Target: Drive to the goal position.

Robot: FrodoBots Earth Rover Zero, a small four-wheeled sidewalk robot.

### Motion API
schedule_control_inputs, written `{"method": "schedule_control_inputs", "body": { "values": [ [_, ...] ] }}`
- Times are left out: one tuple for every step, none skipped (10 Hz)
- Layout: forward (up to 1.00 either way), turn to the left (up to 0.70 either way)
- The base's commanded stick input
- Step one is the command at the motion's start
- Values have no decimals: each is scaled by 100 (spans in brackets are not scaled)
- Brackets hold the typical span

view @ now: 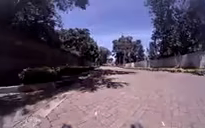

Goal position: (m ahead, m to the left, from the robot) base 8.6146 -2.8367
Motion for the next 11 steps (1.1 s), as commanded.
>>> {"method": "schedule_control_inputs", "body": {
  "values": [
    [70, -35],
    [70, -35],
    [70, -35],
    [70, 0],
    [70, 0],
    [70, 0],
    [70, 0],
    [70, 0],
    [70, 0],
    [70, -35],
    [70, -35]
  ]
}}
